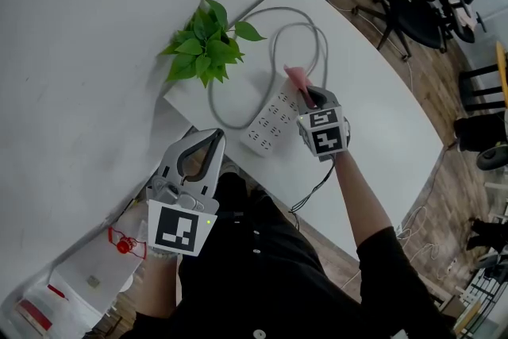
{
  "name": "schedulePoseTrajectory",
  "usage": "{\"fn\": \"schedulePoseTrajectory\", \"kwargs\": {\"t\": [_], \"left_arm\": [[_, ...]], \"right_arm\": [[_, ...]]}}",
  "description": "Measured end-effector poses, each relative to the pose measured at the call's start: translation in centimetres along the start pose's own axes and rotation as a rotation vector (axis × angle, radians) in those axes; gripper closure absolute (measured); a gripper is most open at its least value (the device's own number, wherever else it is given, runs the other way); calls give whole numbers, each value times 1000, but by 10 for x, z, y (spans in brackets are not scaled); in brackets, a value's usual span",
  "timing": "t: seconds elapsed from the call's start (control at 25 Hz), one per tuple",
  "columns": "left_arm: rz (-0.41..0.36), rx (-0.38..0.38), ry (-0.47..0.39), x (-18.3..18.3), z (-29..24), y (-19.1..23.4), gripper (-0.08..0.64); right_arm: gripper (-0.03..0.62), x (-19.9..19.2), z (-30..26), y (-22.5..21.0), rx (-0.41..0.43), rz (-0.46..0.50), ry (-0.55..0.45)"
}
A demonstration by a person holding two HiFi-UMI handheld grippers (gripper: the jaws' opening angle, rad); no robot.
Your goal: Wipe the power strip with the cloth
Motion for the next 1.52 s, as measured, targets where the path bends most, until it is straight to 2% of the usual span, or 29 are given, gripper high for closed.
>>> {"fn": "schedulePoseTrajectory", "kwargs": {"t": [0.48, 0.92, 1.12, 1.52], "left_arm": [[3, 13, -11, -1, 6, 1, 548], [-4, 15, -17, 2, 9, -4, 548], [0, 19, -16, 2, 10, -5, 548], [-5, 31, -24, 4, 11, -5, 548]], "right_arm": [[535, 3, 2, 74, 236, 92, 7], [535, -2, 22, 138, 412, 162, -6], [535, -8, 31, 162, 475, 191, -8], [535, -17, 44, 187, 544, 229, -1]]}}
Point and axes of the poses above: the fingertips, and each gripper's own axes: z backward along the fingers, y to its left, x out of its top, the point moved 5 cm from there along z, backward along the fingers, and after that the axes turned 6 degrees about z, right-handed, at the moved point
